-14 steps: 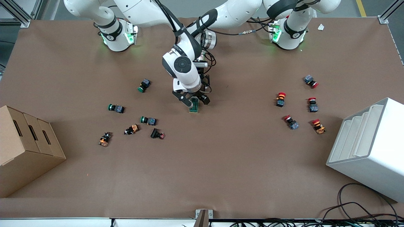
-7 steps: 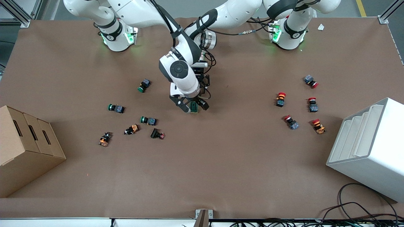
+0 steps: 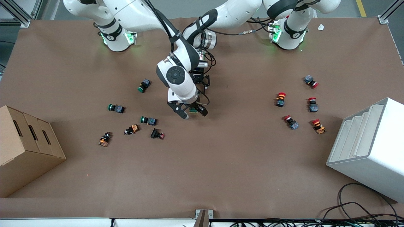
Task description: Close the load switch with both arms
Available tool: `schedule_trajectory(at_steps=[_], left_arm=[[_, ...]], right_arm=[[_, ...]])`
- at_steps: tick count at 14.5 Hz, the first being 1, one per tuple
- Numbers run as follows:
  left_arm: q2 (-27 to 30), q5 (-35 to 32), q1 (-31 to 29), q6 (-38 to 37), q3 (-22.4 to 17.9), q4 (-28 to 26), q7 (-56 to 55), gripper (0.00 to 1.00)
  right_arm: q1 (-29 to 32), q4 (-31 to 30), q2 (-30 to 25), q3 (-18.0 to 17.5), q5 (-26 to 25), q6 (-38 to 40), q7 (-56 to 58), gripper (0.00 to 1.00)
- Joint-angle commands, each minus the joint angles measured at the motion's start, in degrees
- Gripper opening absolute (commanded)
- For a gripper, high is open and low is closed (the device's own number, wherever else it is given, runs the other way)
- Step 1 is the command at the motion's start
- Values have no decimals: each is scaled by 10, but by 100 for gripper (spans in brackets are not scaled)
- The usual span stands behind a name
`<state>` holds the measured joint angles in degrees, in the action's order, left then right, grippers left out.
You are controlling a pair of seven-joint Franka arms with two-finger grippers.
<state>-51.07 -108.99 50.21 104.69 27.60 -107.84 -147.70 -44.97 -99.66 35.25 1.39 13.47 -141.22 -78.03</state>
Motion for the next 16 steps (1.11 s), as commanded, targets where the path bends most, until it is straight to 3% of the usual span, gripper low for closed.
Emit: schedule_trajectory(at_steps=[1,12,16], left_arm=[[-13,-9,0,2,-7,10,-4,100],[-6,-1,-4,2,-12,23,0,99],[-3,14,-6,21,-10,24,15,100]], right_arm=[[3,27,24,-2,-2,-4,10,100],[37,71,76,-2,-2,-39,59,100],[70,98,62,-2,0,43,103,100]])
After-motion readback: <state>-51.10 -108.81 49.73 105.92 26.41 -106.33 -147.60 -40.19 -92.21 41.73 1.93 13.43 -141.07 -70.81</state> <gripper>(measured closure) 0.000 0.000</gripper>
